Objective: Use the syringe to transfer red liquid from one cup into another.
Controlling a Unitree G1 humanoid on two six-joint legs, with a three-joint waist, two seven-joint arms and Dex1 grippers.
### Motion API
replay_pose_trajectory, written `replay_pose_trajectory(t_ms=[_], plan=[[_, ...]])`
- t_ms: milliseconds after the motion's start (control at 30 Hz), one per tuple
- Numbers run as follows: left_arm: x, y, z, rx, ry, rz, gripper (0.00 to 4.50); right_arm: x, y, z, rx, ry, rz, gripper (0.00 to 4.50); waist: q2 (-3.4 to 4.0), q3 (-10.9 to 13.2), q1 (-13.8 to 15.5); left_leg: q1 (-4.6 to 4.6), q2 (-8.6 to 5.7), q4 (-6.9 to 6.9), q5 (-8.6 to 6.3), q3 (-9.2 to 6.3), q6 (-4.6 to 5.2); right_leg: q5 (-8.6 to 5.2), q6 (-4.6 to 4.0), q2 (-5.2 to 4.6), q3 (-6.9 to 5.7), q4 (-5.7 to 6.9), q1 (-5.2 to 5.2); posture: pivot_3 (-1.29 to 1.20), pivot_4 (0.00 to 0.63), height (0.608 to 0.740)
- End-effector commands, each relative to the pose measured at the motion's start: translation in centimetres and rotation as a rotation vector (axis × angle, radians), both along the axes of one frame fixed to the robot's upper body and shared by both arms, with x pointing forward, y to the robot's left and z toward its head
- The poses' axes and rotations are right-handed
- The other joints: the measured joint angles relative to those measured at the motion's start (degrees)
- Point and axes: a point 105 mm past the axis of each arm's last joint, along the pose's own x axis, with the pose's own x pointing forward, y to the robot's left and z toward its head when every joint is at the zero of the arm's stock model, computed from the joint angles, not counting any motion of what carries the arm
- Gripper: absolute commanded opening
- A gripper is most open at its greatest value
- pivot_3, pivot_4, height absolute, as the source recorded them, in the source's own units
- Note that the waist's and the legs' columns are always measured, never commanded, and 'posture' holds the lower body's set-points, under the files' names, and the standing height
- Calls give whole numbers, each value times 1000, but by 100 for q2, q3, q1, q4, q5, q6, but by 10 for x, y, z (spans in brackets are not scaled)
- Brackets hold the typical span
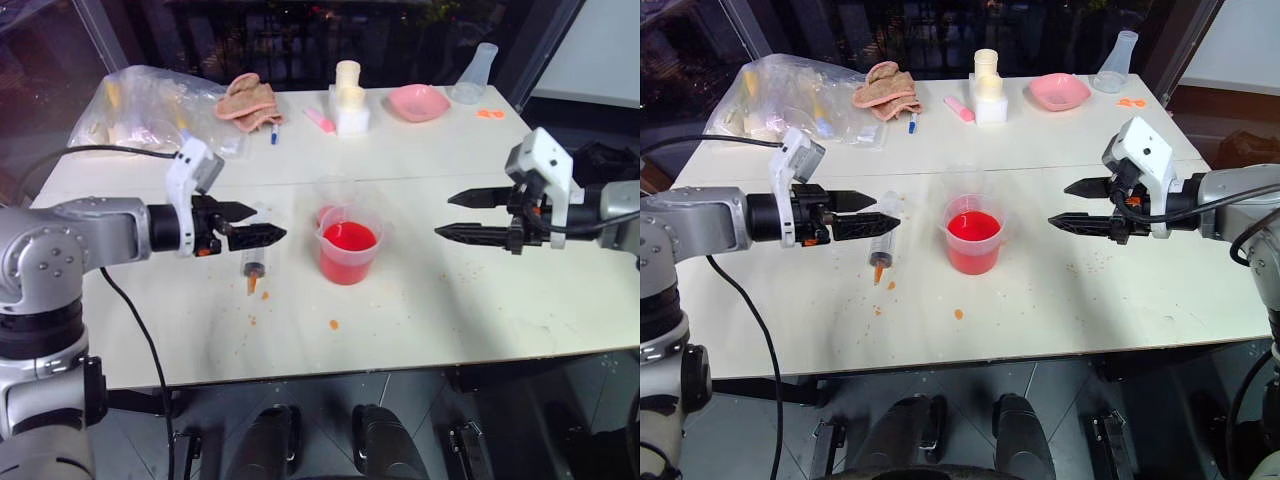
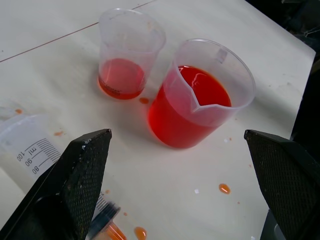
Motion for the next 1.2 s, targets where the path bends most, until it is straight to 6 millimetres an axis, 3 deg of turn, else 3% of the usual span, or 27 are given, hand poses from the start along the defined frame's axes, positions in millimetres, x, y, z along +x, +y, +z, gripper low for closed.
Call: replay_pose_trajectory(t_ms=[33, 967, 1100, 1200], plan=[[-3, -2, 11, 6, -47, -20, 4461, -5, -1, 17, -5, -66, 3, 3078, 0, 0, -1, 0, 0, 0, 0, 0, 0, 0, 0, 0, 0, 0, 0, 0, 150, 740], [-3, -7, 13, 23, -48, -42, 4461, -2, -1, 13, -4, -66, -1, 3078, 0, 0, -3, 0, 0, 0, 1, 0, 1, 0, 0, 0, 0, 1, 0, 0, 150, 740], [1, -4, 13, 51, -54, -9, 4461, -1, -1, 13, -5, -69, -1, 3078, 0, 0, -2, 0, 0, 0, 1, 0, 1, 0, 0, 0, 0, 1, 0, 0, 150, 740], [18, -2, 22, 61, -81, 98, 4461, -1, -1, 13, -8, -72, -3, 3078, 0, 0, 9, 0, 0, 0, 1, 0, 1, 0, 0, 0, 0, 1, 0, 0, 150, 740]])
